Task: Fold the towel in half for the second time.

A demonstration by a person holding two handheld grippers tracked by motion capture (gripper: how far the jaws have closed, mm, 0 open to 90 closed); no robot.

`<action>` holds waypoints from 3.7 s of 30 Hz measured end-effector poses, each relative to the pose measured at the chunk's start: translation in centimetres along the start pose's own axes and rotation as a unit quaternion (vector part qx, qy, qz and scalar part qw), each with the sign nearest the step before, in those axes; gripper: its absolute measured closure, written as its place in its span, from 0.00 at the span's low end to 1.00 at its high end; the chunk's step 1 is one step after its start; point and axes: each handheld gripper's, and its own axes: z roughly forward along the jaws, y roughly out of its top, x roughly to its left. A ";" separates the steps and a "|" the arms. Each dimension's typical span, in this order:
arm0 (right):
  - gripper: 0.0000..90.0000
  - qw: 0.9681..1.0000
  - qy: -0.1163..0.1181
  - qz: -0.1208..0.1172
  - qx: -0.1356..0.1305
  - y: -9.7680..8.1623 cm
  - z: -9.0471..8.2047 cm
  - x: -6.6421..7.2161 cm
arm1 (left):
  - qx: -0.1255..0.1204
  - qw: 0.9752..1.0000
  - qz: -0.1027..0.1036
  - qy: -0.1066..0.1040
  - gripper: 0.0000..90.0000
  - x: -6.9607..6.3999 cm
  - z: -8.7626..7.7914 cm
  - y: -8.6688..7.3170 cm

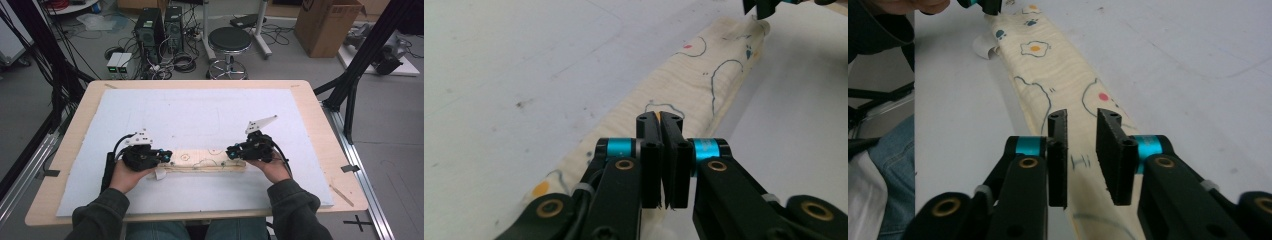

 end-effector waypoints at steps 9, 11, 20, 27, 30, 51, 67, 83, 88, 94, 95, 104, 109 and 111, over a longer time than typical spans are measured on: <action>0.91 0.999 0.007 -0.018 0.037 1.7 3.5 0.3 | 0.032 0.999 0.018 -0.007 0.99 -0.6 2.6 0.9; 0.91 0.999 0.010 -0.019 0.044 1.8 4.1 0.6 | 0.040 0.999 0.019 -0.010 0.99 -0.7 3.1 0.9; 0.90 0.995 0.009 -0.036 0.095 1.6 5.5 1.3 | 0.084 0.996 0.032 0.001 0.99 -0.6 3.7 0.4; 0.90 0.994 0.004 -0.037 0.105 0.6 5.5 1.2 | 0.087 0.996 0.033 0.017 0.99 -0.2 2.8 -0.6; 0.90 0.994 0.005 -0.033 0.101 0.1 5.2 1.2 | 0.084 0.996 0.027 0.023 0.99 0.2 2.2 -1.2; 0.87 0.997 -0.009 -0.028 0.071 -3.2 2.0 1.0 | 0.063 0.997 0.018 0.040 0.98 0.9 -0.2 -3.4; 0.64 0.997 -0.048 -0.046 0.031 -2.6 0.9 0.1 | 0.031 0.999 0.028 0.031 0.82 1.5 -0.8 -3.1; 0.58 0.995 -0.068 -0.052 0.059 -4.4 0.1 0.0 | 0.044 0.998 0.020 0.044 0.75 2.2 -0.8 -3.9; 0.58 0.994 -0.075 -0.060 0.055 -4.8 -0.1 0.1 | 0.043 0.998 0.014 0.044 0.75 2.2 -0.8 -4.1; 0.58 0.991 -0.089 -0.082 0.061 -4.9 0.1 0.5 | 0.042 0.998 0.011 0.044 0.75 2.3 -0.8 -4.2; 0.58 0.991 -0.089 -0.082 0.061 -4.9 0.0 0.5 | 0.041 0.998 0.010 0.044 0.75 2.3 -0.8 -4.2; 0.57 0.992 -0.084 -0.080 0.056 -5.0 0.1 0.2 | 0.039 0.998 0.011 0.045 0.75 2.2 -0.8 -4.3; 0.55 0.991 -0.087 -0.082 0.056 -5.0 0.1 0.3 | 0.039 0.998 0.018 0.047 0.74 2.2 -0.7 -4.3; 0.54 0.991 -0.088 -0.080 0.056 -5.0 0.2 0.4 | 0.038 0.998 0.017 0.047 0.73 2.2 -0.7 -4.3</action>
